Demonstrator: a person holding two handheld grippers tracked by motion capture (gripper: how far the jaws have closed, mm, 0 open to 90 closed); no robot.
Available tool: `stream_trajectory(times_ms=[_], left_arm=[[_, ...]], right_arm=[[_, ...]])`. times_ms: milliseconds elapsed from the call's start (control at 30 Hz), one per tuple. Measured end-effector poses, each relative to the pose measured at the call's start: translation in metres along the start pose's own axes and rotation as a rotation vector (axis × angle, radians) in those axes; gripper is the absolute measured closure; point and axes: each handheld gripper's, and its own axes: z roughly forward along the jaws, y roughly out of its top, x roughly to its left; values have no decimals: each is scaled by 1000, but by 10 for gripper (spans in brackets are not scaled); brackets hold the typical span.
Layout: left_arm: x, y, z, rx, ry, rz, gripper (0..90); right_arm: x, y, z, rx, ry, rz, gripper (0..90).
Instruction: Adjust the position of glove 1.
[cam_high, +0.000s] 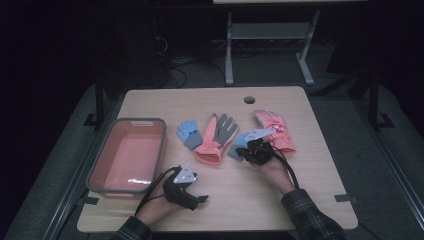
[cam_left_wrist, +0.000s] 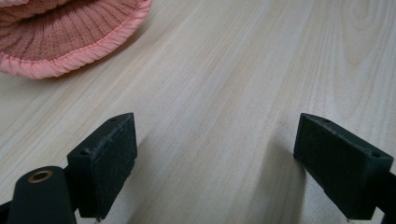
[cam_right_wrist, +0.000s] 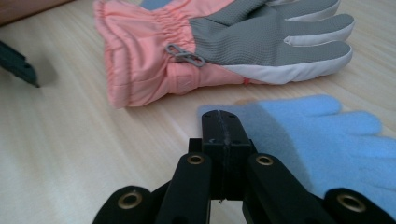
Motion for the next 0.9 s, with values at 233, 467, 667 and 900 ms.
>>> stream_trajectory(times_ms=[233,467,667,900], left_arm=[[0,0,0,-1,0,0,126],[0,0,0,-1,2,5,126],[0,0,0,-1,2,5,126],[0,0,0,-1,0,0,126]], right_arm=[[-12,0,8,-7,-37,25,900],[-17,-6,19,26,-33,29,900],[-12,-8,16,35,-15,20,900],[2,-12,10,57,26,-3,899]])
